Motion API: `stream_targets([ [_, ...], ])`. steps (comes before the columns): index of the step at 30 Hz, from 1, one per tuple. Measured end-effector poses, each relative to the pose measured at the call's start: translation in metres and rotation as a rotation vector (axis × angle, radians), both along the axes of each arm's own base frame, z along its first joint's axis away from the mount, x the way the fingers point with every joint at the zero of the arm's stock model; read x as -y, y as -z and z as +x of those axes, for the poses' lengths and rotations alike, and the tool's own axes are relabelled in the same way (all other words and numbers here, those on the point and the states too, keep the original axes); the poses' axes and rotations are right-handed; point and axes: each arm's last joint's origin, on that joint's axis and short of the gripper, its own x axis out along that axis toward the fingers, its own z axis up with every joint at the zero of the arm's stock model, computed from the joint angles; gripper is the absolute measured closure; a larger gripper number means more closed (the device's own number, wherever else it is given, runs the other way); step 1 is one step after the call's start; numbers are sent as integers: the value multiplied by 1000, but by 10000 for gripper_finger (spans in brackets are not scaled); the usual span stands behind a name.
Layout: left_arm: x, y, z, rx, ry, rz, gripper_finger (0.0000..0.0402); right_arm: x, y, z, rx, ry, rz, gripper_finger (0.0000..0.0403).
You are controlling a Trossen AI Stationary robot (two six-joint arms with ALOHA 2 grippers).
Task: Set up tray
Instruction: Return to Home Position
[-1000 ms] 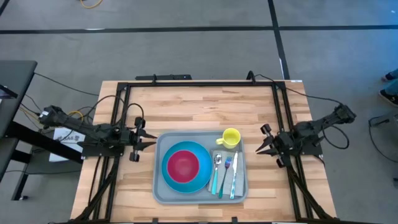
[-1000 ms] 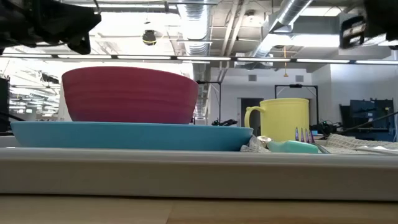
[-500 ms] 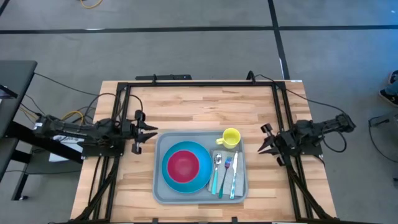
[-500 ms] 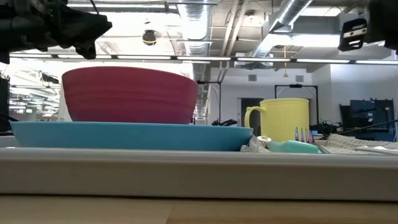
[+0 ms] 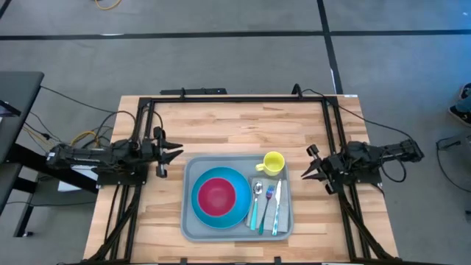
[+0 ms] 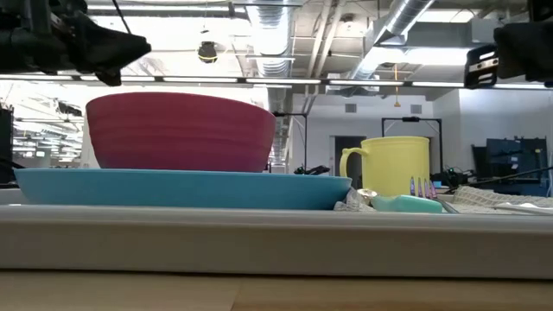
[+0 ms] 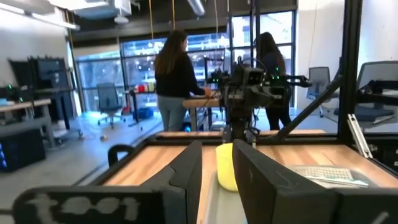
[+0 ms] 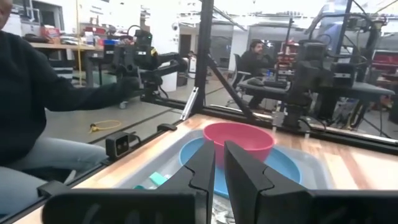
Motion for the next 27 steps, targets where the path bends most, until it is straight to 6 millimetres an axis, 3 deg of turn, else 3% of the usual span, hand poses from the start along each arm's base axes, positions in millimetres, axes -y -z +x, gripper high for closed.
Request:
stream_targets([
  [7, 1, 8, -7, -75, 37, 6, 322, 1, 0, 0, -1, 10, 2, 372],
  [12, 3, 12, -6, -94, 102, -16, 322, 1, 1, 1, -60, 8, 109, 372],
  [27, 0, 21, -3, -195, 17, -95, 322, 1, 1, 1, -79, 6, 139, 372],
])
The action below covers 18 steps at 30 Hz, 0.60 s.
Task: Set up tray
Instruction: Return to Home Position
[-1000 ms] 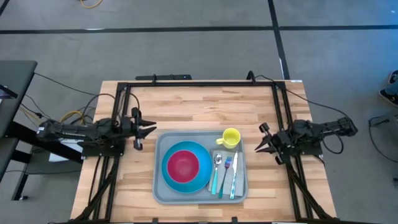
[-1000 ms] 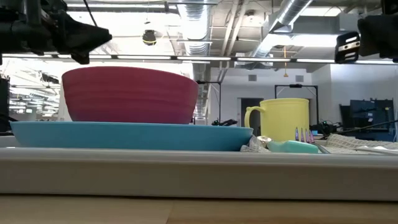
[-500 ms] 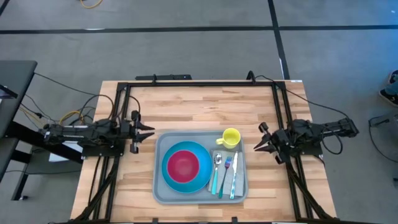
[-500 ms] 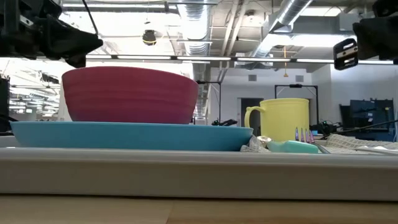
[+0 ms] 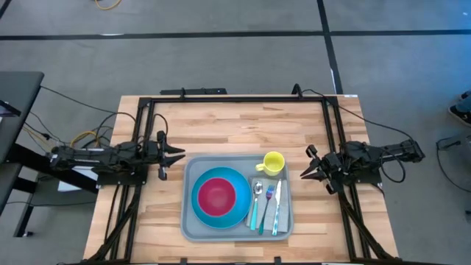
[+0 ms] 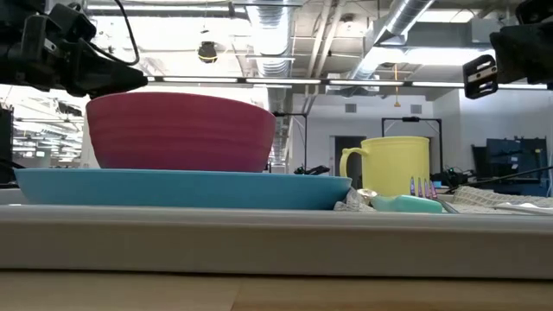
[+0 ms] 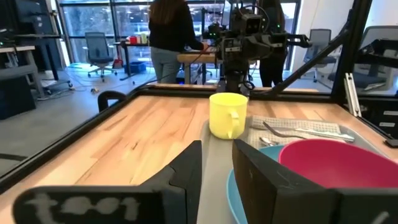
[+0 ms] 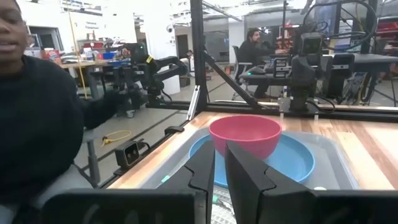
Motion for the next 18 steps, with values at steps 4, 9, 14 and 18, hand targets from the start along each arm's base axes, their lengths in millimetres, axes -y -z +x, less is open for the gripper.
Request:
stream_targets([
  [4, 0, 0, 0, -1, 0, -1, 322, 0, 0, 0, 0, 0, 0, 371],
  [9, 0, 0, 0, -3, 0, 6, 322, 0, 0, 0, -1, 0, 0, 370],
  [14, 0, 0, 0, -3, 0, -1, 322, 0, 0, 0, -1, 0, 0, 372],
  [18, 0, 0, 0, -4, -1, 5, 322, 0, 0, 0, -1, 0, 1, 370],
])
